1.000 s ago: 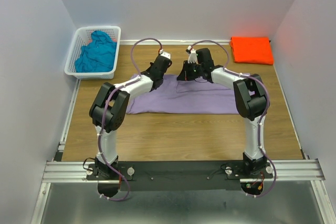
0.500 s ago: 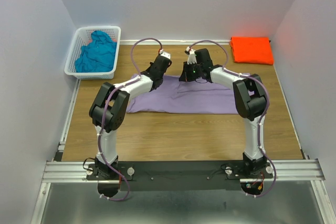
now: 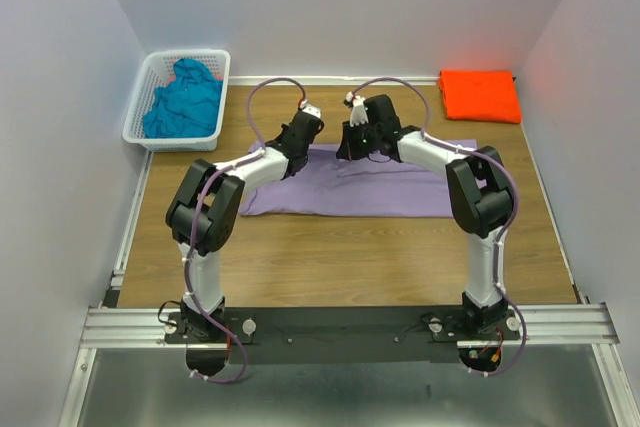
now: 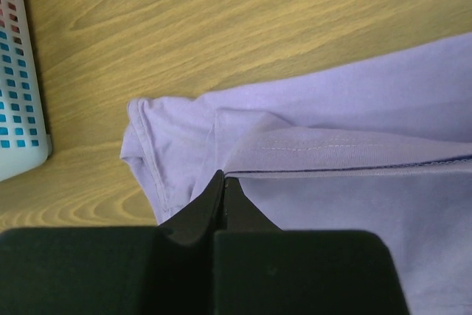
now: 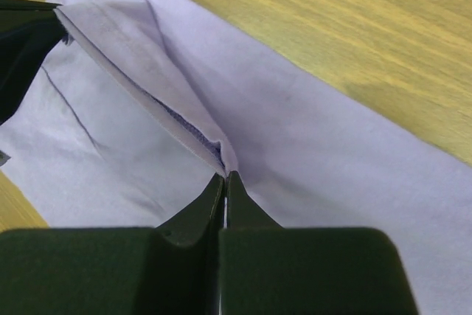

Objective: Fold and stack the t-shirts
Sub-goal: Fold the tshirt

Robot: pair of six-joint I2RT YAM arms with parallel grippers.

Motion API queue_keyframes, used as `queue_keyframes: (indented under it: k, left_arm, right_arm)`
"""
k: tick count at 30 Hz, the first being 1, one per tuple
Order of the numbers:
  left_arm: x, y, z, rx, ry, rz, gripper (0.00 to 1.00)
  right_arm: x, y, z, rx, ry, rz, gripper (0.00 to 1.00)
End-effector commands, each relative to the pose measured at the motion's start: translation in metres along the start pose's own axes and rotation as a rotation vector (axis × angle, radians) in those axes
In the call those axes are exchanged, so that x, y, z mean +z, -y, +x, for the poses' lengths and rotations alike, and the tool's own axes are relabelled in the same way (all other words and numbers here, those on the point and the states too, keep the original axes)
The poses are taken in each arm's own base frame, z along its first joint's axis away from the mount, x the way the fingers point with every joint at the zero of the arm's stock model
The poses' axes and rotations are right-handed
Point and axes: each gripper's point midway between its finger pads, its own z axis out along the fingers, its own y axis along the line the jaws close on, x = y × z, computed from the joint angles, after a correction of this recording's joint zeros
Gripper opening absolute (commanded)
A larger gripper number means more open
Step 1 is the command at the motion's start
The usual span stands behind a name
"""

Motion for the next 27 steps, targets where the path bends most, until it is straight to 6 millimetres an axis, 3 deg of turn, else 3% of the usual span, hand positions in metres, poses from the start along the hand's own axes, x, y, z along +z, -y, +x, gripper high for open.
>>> queue_keyframes:
  k: [1, 11, 23, 27]
  left_arm:
    - [-0.007, -0.014, -0.001, -0.024, 0.012, -0.051, 0.00]
    - [-0.006, -0.014, 0.012, -0.023, -0.010, -0.065, 0.00]
    - [-0.007, -0.019, 0.022, -0.019, -0.038, -0.096, 0.01]
    - [-0.011, -0.020, 0.031, -0.049, -0.051, -0.093, 0.16]
  right_arm:
    - [-0.007, -0.011, 0.004, -0.032, -0.011, 0.006, 0.07]
    - [-0.008, -0.021, 0.031, -0.016, -0.068, -0.047, 0.08]
    - [-0.012, -0.031, 0.044, -0.008, -0.099, -0.109, 0.12]
    - [-0.012, -0.032, 0.048, 0.002, -0.109, -0.114, 0.16]
